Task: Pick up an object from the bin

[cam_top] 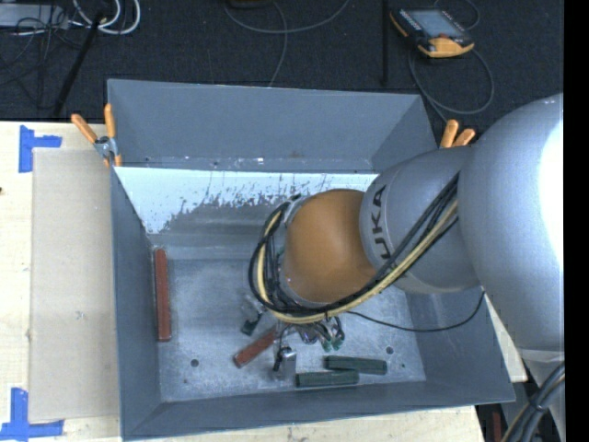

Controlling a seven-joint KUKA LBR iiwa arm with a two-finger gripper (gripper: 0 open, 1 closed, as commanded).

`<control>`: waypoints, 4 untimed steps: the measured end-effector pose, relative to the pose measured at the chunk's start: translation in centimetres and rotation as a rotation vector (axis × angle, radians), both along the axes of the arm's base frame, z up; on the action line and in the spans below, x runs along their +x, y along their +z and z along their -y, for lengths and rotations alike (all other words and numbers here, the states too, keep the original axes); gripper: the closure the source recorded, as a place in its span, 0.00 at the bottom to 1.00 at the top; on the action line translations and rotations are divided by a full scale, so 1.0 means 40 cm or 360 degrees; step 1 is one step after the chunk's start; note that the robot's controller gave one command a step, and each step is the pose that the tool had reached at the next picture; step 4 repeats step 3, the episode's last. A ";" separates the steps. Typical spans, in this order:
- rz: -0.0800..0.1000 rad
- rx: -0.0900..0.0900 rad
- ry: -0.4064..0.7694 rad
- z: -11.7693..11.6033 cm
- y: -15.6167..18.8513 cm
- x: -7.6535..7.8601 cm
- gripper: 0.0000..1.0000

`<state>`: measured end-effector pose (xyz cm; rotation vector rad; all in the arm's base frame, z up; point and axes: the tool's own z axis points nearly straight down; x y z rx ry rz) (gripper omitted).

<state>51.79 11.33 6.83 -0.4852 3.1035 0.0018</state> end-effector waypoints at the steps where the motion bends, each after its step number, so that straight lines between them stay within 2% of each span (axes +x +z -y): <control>1: 0.0019 0.0005 -0.0002 -0.002 0.009 0.009 1.00; 2: 0.0004 0.0000 -0.0007 -0.004 0.098 0.010 1.00; 3: 0.0013 0.0001 -0.0013 -0.006 0.317 0.015 1.00; 4: 0.0013 0.0001 -0.0013 -0.006 0.317 0.015 1.00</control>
Offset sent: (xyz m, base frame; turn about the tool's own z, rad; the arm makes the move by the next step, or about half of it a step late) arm 0.0000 0.0000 0.0000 0.0000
